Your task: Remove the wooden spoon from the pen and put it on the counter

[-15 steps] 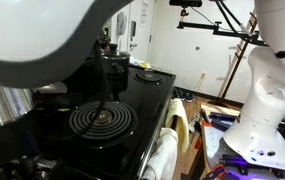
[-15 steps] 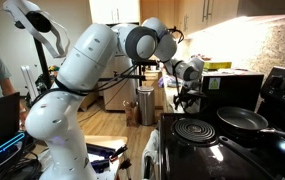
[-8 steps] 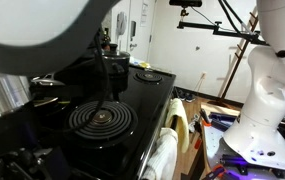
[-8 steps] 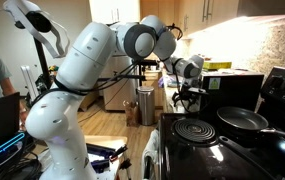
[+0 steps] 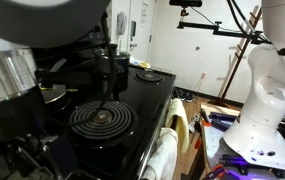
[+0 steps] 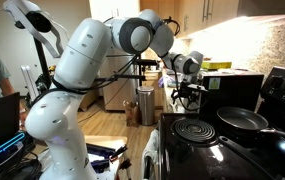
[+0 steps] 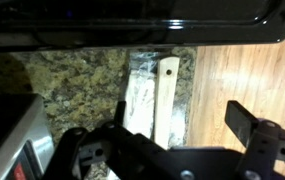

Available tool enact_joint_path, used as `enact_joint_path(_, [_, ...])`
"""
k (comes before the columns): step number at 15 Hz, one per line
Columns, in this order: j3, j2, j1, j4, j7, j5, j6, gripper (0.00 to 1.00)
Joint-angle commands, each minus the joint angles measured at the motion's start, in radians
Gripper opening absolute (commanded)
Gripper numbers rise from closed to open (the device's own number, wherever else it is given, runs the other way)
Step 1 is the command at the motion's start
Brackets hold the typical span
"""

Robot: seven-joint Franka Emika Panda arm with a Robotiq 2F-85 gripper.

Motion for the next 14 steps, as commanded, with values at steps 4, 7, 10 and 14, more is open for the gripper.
enact_joint_path(4, [0.032,-0.187,-0.088,-0.252,0.086,0.155,0.063,1.00])
enact_joint_path(7, [0.034,-0.286,-0.105,-0.375,0.110,0.221,0.133,1.00])
enact_joint_path(10, [0.014,-0.403,-0.107,-0.503,0.197,0.216,0.213,1.00])
enact_joint_path(14, [-0.038,-0.532,-0.112,-0.617,0.346,0.139,0.267,1.00])
